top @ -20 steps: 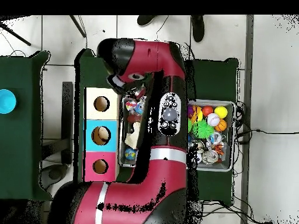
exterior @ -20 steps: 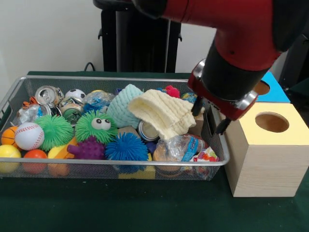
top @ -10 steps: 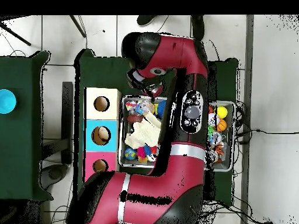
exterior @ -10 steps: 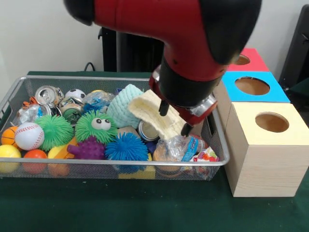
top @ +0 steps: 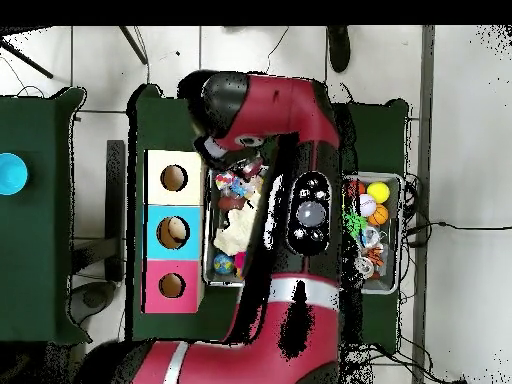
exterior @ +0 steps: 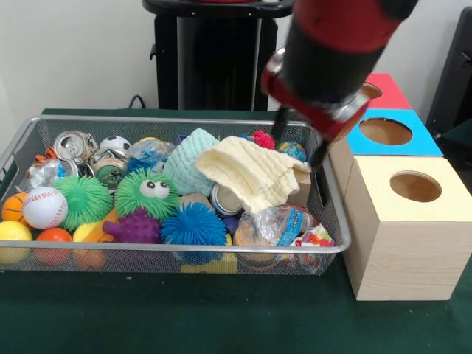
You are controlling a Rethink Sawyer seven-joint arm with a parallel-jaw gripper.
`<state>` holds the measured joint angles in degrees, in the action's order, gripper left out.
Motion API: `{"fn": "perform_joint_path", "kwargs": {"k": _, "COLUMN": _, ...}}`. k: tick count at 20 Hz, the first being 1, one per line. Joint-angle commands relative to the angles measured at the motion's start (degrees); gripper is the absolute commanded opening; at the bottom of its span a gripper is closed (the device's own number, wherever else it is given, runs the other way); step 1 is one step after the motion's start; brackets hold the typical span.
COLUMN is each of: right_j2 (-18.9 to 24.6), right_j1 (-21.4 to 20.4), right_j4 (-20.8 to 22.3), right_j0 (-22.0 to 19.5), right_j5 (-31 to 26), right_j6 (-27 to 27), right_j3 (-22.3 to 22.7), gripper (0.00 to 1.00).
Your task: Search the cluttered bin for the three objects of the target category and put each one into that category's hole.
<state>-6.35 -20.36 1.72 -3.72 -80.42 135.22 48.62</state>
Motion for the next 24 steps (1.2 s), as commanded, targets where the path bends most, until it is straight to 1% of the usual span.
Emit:
{"fn": "perform_joint_path", "kwargs": {"k": 1, "right_j2": 1.4, "right_j1": -20.3, "right_j4": -1.2, "right_j0": 5.2, "right_j5": 19.4, "right_j6": -0.6, "right_j3": 27.8, "gripper": 1.00}}
{"fn": "perform_joint_path", "kwargs": {"k": 2, "right_j2": 2.4, "right_j1": -20.3, "right_j4": -1.1, "right_j0": 4.5, "right_j5": 23.2, "right_j6": -1.3, "right_j3": 28.7, "gripper": 1.00}}
{"fn": "perform_joint_path", "kwargs": {"k": 4, "right_j2": 4.9, "right_j1": -18.5, "right_j4": -1.3, "right_j0": 2.4, "right_j5": 31.6, "right_j6": -1.8, "right_j3": 30.6, "gripper": 1.00}}
{"fn": "perform_joint_path", "kwargs": {"k": 5, "right_j2": 5.8, "right_j1": -17.2, "right_j4": -1.1, "right_j0": 1.5, "right_j5": 35.2, "right_j6": -1.9, "right_j3": 30.8, "gripper": 1.00}}
{"fn": "perform_joint_path", "kwargs": {"k": 6, "right_j2": 6.2, "right_j1": -16.0, "right_j4": -1.0, "right_j0": 0.9, "right_j5": 36.9, "right_j6": -1.6, "right_j3": 30.5, "gripper": 1.00}}
{"fn": "perform_joint_path", "kwargs": {"k": 7, "right_j2": 6.7, "right_j1": -15.3, "right_j4": -1.1, "right_j0": 0.3, "right_j5": 38.1, "right_j6": -1.8, "right_j3": 30.3, "gripper": 1.00}}
{"fn": "perform_joint_path", "kwargs": {"k": 9, "right_j2": 7.2, "right_j1": -14.5, "right_j4": -1.8, "right_j0": -0.5, "right_j5": 37.2, "right_j6": -1.9, "right_j3": 29.9, "gripper": 1.00}}
{"fn": "perform_joint_path", "kwargs": {"k": 13, "right_j2": 11.1, "right_j1": -13.7, "right_j4": -4.0, "right_j0": -4.7, "right_j5": 37.9, "right_j6": -5.3, "right_j3": 31.0, "gripper": 1.00}}
{"fn": "perform_joint_path", "kwargs": {"k": 14, "right_j2": 11.4, "right_j1": -13.4, "right_j4": -4.1, "right_j0": -5.2, "right_j5": 37.1, "right_j6": -5.7, "right_j3": 30.6, "gripper": 1.00}}
{"fn": "perform_joint_path", "kwargs": {"k": 16, "right_j2": 10.6, "right_j1": -12.1, "right_j4": -3.2, "right_j0": -5.2, "right_j5": 31.7, "right_j6": -6.0, "right_j3": 28.1, "gripper": 1.00}}
{"fn": "perform_joint_path", "kwargs": {"k": 17, "right_j2": 10.6, "right_j1": -11.6, "right_j4": -2.8, "right_j0": -5.3, "right_j5": 30.2, "right_j6": -6.1, "right_j3": 27.4, "gripper": 1.00}}
{"fn": "perform_joint_path", "kwargs": {"k": 21, "right_j2": 10.8, "right_j1": -11.3, "right_j4": -0.4, "right_j0": -5.8, "right_j5": 28.4, "right_j6": -8.1, "right_j3": 26.5, "gripper": 1.00}}
{"fn": "perform_joint_path", "kwargs": {"k": 22, "right_j2": 10.3, "right_j1": -11.0, "right_j4": 0.5, "right_j0": -5.6, "right_j5": 25.7, "right_j6": -8.9, "right_j3": 25.1, "gripper": 1.00}}
{"fn": "perform_joint_path", "kwargs": {"k": 24, "right_j2": 8.5, "right_j1": -10.4, "right_j4": 2.7, "right_j0": -4.2, "right_j5": 18.6, "right_j6": -9.4, "right_j3": 21.8, "gripper": 1.00}}
